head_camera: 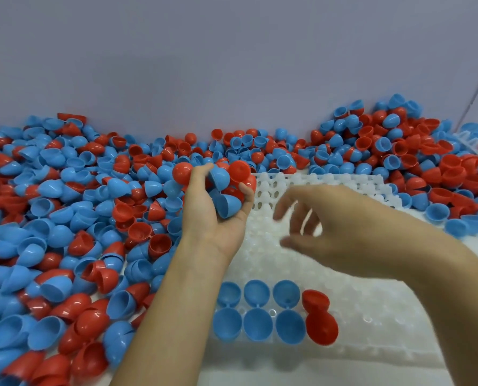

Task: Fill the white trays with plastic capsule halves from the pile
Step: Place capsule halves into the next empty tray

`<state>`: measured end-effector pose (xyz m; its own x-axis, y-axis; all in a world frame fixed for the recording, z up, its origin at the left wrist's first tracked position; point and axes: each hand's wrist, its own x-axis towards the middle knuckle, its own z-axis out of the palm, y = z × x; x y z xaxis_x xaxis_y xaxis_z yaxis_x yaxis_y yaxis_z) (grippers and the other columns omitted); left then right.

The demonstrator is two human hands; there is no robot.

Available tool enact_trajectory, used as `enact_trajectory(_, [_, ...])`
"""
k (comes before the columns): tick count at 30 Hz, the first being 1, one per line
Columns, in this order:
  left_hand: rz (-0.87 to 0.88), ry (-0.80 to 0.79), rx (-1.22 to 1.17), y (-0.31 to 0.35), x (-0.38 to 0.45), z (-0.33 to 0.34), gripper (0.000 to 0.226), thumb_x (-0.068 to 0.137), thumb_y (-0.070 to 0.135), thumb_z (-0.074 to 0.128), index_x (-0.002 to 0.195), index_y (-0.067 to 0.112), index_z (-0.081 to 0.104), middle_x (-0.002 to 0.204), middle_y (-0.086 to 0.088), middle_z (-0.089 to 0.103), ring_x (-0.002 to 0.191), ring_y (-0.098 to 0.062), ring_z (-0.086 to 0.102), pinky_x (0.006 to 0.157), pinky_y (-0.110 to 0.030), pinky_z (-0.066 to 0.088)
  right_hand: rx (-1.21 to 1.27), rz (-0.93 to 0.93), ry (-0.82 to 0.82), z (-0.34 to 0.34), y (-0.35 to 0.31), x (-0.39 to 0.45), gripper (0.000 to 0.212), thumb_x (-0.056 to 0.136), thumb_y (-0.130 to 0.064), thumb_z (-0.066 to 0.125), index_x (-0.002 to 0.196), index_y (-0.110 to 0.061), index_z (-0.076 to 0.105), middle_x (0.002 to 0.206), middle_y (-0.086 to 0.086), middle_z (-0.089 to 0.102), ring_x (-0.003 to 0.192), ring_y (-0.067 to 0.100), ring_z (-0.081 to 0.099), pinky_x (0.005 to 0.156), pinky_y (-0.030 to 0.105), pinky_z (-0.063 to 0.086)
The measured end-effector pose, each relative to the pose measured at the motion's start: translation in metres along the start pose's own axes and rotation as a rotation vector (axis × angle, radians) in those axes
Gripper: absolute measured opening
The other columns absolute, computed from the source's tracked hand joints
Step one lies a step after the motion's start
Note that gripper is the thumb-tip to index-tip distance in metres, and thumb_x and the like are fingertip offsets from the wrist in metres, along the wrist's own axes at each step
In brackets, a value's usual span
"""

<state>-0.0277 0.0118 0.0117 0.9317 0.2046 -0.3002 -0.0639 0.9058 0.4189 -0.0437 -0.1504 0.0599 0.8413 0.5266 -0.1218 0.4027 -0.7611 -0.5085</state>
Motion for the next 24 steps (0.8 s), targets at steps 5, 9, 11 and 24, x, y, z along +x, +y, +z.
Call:
enact_trajectory(5, [-0.079,-0.157,0.107,-0.001,-0.001,0.001,0.013,0.093,0.019,0.063,0.099,0.007,0.062,0.079,-0.01,0.07,0.064,-0.016,0.067,0.054,-0.022,0.053,0.199,-0.091,0.577,0.02,0.002,0.026,0.034,0.088,-0.051,0.061,0.118,-0.038,0.052,0.094,-0.02,0.058,0.079,-0.004,0.06,0.062,0.009,0.043])
enact_trajectory(9, [-0.144,-0.225,0.209,-0.005,-0.005,0.004,0.014,0.095,0.02,0.062,0.092,0.006,0.066,0.083,-0.01,0.071,0.067,-0.016,0.068,0.055,-0.023,0.055,0.26,-0.127,0.72,0.025,0.005,0.033,0.021,0.088,-0.036,0.071,0.106,-0.036,0.062,0.087,-0.02,0.059,0.078,-0.003,0.062,0.061,0.002,0.044])
enact_trajectory(11, [-0.175,-0.234,0.205,-0.006,-0.006,0.005,0.014,0.094,0.02,0.063,0.095,0.006,0.066,0.085,-0.011,0.071,0.069,-0.017,0.069,0.053,-0.023,0.054,0.263,-0.123,0.777,0.025,0.007,0.035,0.012,0.089,-0.026,0.072,0.1,-0.029,0.069,0.079,-0.02,0.062,0.083,-0.007,0.061,0.064,0.0,0.043])
enact_trajectory(24, [-0.152,-0.197,0.134,-0.007,-0.005,0.005,0.012,0.091,0.019,0.065,0.092,0.007,0.064,0.083,-0.01,0.069,0.068,-0.015,0.063,0.053,-0.022,0.052,0.485,0.017,0.931,0.023,0.016,0.039,0.021,0.089,-0.019,0.07,0.087,-0.033,0.055,0.058,-0.01,0.065,0.066,-0.006,0.065,0.053,0.008,0.048])
